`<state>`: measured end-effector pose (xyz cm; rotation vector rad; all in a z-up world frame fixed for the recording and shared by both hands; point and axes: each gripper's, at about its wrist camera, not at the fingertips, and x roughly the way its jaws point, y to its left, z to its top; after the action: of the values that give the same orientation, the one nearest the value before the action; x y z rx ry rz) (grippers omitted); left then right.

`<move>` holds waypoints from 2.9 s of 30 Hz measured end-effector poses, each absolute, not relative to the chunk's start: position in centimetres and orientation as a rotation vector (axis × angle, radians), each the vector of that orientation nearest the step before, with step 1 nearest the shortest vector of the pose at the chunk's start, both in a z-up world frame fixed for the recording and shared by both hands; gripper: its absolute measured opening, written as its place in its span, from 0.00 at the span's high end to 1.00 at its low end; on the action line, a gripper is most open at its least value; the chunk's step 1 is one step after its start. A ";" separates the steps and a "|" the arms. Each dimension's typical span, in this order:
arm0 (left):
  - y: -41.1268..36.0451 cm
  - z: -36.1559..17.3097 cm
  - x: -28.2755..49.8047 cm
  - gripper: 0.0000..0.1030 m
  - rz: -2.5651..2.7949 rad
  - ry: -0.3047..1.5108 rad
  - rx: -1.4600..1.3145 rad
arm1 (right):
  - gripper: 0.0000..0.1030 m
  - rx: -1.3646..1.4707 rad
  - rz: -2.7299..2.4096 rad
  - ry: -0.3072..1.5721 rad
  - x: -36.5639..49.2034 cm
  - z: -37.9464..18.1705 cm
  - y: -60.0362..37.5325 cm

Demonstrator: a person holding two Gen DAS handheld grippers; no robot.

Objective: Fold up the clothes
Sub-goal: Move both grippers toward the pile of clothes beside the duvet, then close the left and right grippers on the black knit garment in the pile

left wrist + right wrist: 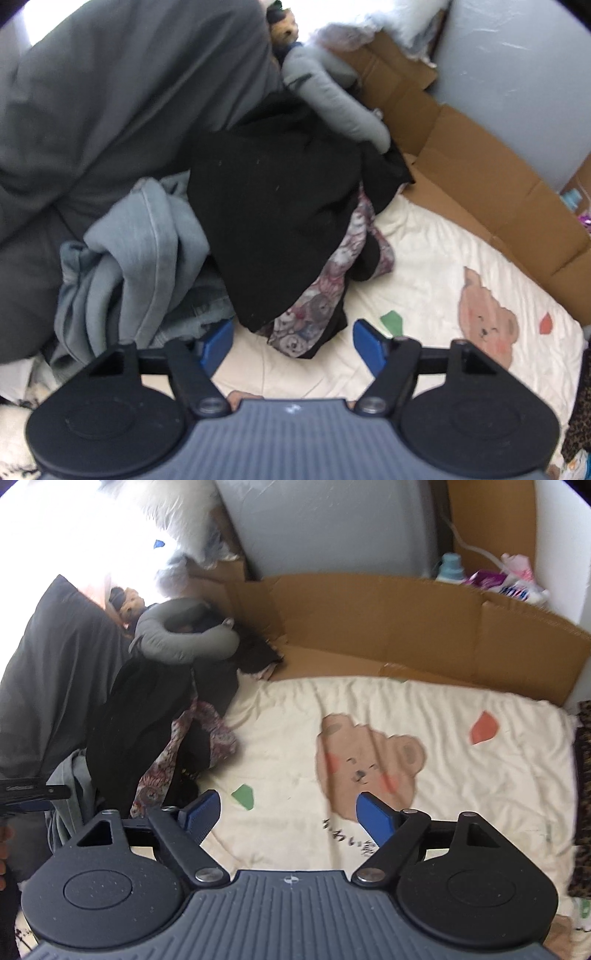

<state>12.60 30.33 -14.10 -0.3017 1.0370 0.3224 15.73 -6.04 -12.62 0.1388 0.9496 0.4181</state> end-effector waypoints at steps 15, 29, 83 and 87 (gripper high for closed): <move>31.1 -25.4 14.2 0.22 0.345 1.023 -0.415 | 0.29 0.231 0.551 0.993 19.4 -23.9 -1.0; 30.1 -32.1 12.8 0.17 0.371 0.963 -0.500 | 0.28 0.277 0.767 1.000 22.1 -29.9 4.6; 36.3 -31.4 8.3 0.68 0.594 0.709 -0.556 | 0.70 0.690 0.949 1.176 33.8 -36.1 23.3; 35.9 -32.1 8.4 0.56 0.581 0.726 -0.591 | 0.95 0.704 0.933 1.175 34.6 -35.8 21.7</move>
<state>8.38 35.92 -32.10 -0.5905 0.7264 0.5810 34.60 21.71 -35.82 0.7036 1.1754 0.9328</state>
